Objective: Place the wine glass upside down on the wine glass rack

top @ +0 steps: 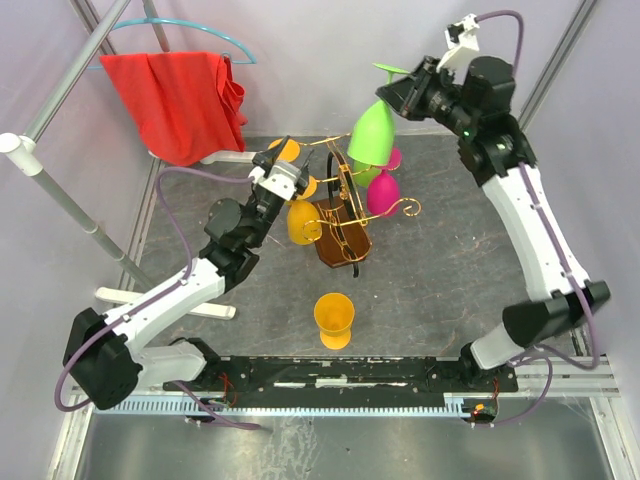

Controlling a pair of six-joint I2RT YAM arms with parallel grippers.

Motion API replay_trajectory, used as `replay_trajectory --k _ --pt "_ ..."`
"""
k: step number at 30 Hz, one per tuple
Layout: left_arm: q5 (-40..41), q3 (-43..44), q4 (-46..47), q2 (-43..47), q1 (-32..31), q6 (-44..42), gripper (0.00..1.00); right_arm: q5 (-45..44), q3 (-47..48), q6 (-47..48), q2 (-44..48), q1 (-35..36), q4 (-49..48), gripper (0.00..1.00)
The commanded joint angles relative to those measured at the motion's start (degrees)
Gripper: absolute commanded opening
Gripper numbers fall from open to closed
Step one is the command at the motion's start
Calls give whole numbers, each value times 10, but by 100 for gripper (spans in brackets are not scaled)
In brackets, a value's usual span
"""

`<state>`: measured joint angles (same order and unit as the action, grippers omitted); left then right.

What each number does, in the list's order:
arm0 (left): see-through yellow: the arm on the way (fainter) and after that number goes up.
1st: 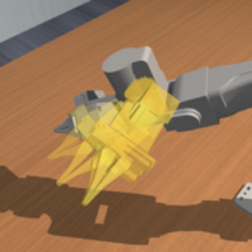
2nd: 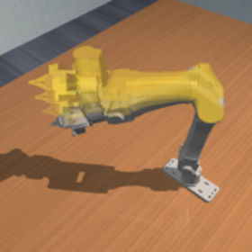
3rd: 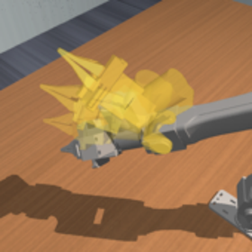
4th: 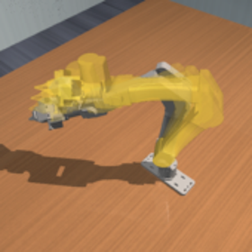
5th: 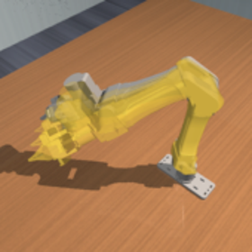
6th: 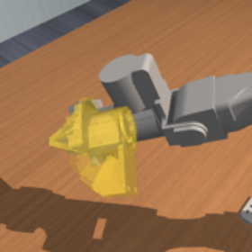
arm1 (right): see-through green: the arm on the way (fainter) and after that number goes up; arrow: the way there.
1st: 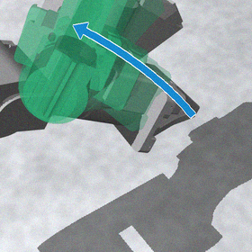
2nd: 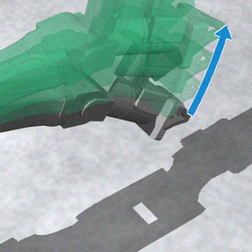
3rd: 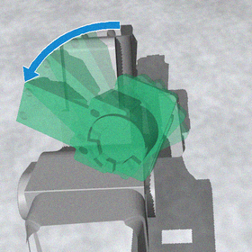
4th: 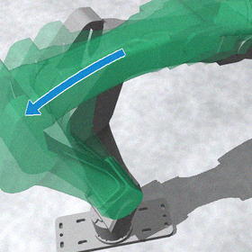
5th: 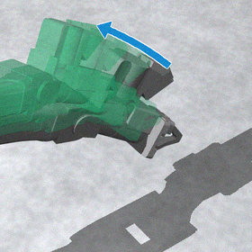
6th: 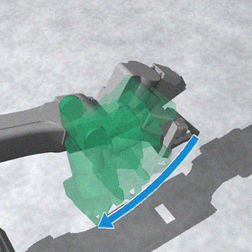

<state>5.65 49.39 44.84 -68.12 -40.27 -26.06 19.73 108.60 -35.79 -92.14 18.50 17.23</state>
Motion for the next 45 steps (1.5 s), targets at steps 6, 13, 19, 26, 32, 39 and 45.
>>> replay_trajectory --k 6,13,19,26,32,39,45 --pt "64 47 -26 -20 0 41 62 -56 -104 205 201 -7 104 1" --pt "84 76 -26 -50 -1 71 66 -54 -172 251 299 -7 205 0" --pt "93 99 -28 -76 0 86 67 27 -292 261 374 -7 211 1" --pt "98 110 -34 -89 1 91 68 52 -419 285 455 -7 181 1" --pt "106 111 -39 -94 0 90 67 40 -518 283 514 -7 104 1" --pt "107 118 -39 -103 0 91 68 6 -599 271 539 -7 21 1" --pt "107 124 -38 -115 0 86 68 -29 -661 249 546 -7 -84 1"
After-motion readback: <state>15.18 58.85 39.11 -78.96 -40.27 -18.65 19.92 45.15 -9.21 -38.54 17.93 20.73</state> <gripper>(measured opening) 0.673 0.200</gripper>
